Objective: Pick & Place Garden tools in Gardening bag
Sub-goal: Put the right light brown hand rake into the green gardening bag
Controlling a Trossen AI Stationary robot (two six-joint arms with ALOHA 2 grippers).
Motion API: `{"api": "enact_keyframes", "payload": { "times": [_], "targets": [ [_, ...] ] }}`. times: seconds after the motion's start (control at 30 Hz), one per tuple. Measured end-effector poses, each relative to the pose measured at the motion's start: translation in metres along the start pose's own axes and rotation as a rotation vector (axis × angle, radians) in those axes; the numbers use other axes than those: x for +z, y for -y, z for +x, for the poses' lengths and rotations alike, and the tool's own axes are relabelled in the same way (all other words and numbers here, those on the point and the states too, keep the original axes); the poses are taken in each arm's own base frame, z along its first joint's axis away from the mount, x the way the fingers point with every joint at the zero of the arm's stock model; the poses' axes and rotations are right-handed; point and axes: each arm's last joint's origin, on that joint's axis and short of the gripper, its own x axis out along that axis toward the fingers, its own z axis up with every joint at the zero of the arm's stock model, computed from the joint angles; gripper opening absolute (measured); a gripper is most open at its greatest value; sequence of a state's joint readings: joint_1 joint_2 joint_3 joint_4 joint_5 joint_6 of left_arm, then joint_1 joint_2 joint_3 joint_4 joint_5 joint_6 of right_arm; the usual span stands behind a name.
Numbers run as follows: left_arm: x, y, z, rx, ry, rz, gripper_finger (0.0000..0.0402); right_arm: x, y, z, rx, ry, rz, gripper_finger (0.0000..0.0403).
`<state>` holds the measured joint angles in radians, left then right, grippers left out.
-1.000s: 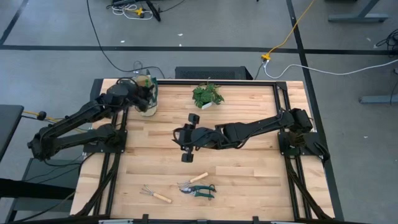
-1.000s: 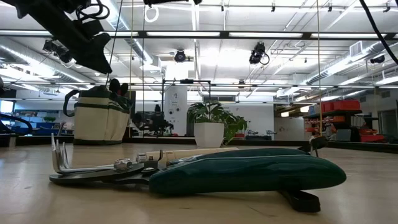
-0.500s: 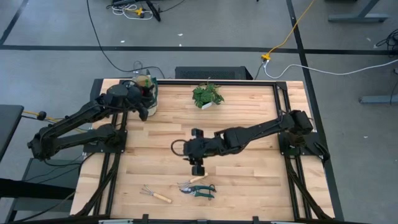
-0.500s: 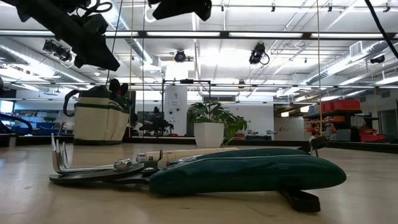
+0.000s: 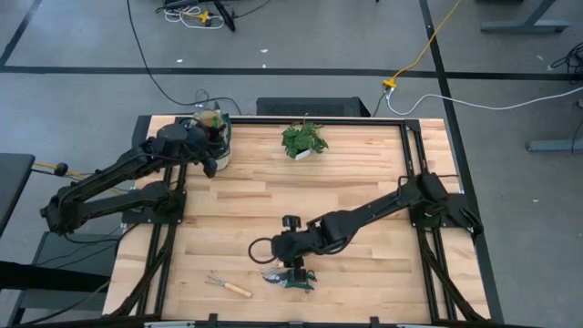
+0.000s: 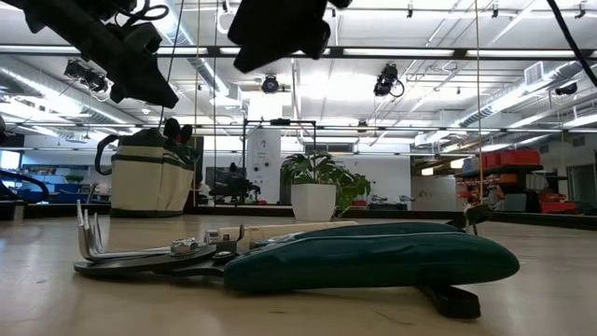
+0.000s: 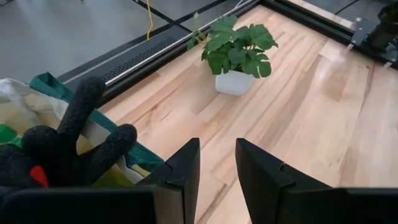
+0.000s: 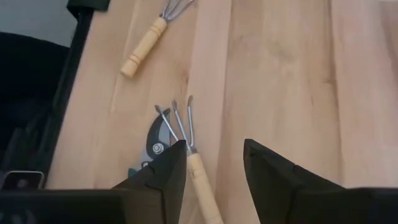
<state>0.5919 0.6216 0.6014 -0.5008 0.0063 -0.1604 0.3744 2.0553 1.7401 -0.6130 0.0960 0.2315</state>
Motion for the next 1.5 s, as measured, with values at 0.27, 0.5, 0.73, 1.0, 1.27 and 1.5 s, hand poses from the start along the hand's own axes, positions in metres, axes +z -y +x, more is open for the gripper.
{"api": "enact_keyframes", "payload": {
  "times": [0.27, 0.5, 0.73, 1.0, 1.27, 1.5],
  "targets": [
    [0.000, 0.000, 0.000, -0.001, 0.001, 0.023, 0.0110, -0.018, 0.000, 0.029, -0.030, -0.133, -0.019, 0.0162],
    [0.000, 0.000, 0.000, 0.000, 0.001, 0.027, 0.0110, -0.030, 0.003, 0.044, -0.051, -0.217, -0.030, 0.0162],
    [0.000, 0.000, 0.000, -0.006, 0.001, 0.026, 0.0110, -0.038, 0.004, 0.050, -0.061, -0.278, -0.037, 0.0162],
    [0.000, 0.000, 0.000, -0.010, 0.000, 0.026, 0.0110, -0.049, 0.003, 0.063, -0.020, -0.358, -0.027, 0.0162],
    [0.000, 0.001, 0.000, -0.017, -0.001, 0.026, 0.0110, -0.050, 0.003, 0.063, -0.021, -0.367, -0.030, 0.0162],
    [0.000, 0.001, 0.000, -0.017, -0.001, 0.026, 0.0110, -0.060, 0.003, 0.079, -0.015, -0.412, -0.030, 0.0162]
  ]
}}
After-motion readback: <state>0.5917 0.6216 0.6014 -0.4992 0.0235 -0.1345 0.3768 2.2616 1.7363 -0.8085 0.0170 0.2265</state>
